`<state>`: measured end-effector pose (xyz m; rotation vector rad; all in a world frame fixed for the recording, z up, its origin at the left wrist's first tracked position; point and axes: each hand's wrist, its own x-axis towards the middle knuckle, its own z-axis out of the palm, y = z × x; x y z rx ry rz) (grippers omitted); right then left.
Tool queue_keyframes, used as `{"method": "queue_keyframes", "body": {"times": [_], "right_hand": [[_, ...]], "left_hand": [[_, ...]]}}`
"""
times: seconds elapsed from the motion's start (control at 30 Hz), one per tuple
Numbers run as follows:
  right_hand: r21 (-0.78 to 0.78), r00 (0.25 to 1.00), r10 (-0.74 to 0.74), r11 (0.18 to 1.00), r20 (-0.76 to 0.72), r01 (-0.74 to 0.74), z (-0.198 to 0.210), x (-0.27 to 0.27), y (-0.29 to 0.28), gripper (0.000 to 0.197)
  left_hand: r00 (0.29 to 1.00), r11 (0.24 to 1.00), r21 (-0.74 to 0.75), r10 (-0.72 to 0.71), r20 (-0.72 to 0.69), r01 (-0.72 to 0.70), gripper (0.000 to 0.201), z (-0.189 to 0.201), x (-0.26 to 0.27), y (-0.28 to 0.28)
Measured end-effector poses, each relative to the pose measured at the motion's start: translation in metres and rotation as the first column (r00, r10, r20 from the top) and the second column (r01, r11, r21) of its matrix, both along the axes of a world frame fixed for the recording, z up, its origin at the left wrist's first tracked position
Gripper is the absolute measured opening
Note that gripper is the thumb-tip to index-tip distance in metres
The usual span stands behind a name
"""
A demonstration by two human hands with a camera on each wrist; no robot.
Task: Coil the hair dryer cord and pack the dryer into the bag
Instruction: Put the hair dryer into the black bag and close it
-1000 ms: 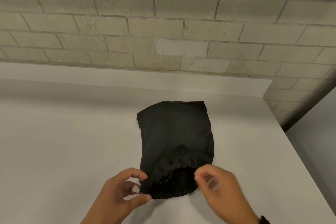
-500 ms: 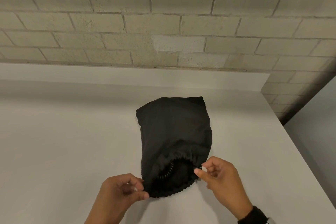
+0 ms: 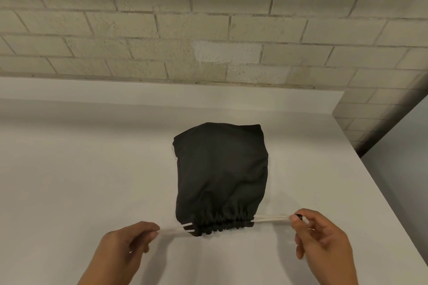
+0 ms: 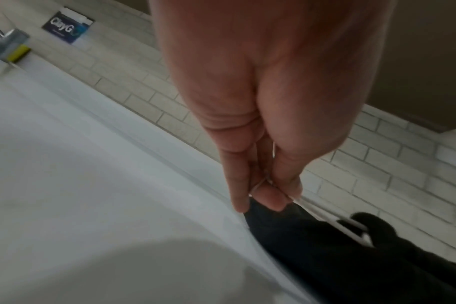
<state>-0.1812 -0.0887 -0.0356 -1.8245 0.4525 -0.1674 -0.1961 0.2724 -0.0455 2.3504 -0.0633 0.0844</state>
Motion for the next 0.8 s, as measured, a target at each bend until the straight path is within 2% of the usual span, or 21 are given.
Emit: {"method": "queue_keyframes", "body": {"times": [0.07, 0.23, 0.3, 0.43, 0.6, 0.63, 0.73, 0.8], "right_hand": [[-0.005, 0.997, -0.072, 0.997, -0.033, 0.072, -0.004, -0.003, -0.013, 0.009], [-0.021, 0.974, -0.181, 0.984, -0.135, 0.180, -0.012, -0.006, -0.033, 0.012], [0.003, 0.965, -0.213, 0.976, -0.155, 0.216, -0.016, -0.007, -0.035, 0.012], [-0.079, 0.965, -0.216, 0.975, -0.147, 0.206, -0.023, -0.010, -0.041, 0.015], [-0.065, 0.964, -0.206, 0.978, -0.167, 0.198, -0.023, -0.011, -0.044, 0.016], [-0.050, 0.967, -0.195, 0.981, -0.161, 0.189, -0.019, -0.011, -0.044, 0.016], [0.029, 0.978, -0.144, 0.988, -0.150, 0.150, -0.001, -0.005, -0.041, 0.013], [0.061, 0.989, -0.094, 0.993, -0.116, 0.101, 0.013, 0.003, -0.035, 0.011]], "left_hand": [[0.999, 0.999, 0.036, 0.013, 0.033, -0.014, 0.044, -0.002, -0.001, 0.014], [0.997, 0.993, 0.121, -0.014, 0.074, 0.005, 0.020, 0.006, -0.003, 0.030], [0.996, 0.986, 0.165, -0.017, 0.090, 0.002, 0.018, 0.006, -0.003, 0.034], [0.994, 0.985, 0.170, 0.006, 0.105, -0.023, 0.021, 0.007, -0.005, 0.041], [0.995, 0.984, 0.180, -0.015, 0.101, -0.003, 0.017, 0.004, -0.007, 0.048], [0.992, 0.984, 0.179, -0.038, 0.117, 0.017, 0.018, 0.004, -0.006, 0.049], [0.982, 0.975, 0.204, -0.120, 0.145, 0.089, 0.047, 0.009, -0.004, 0.053], [0.976, 0.972, 0.193, -0.166, 0.141, 0.137, 0.052, 0.015, 0.000, 0.049]]}}
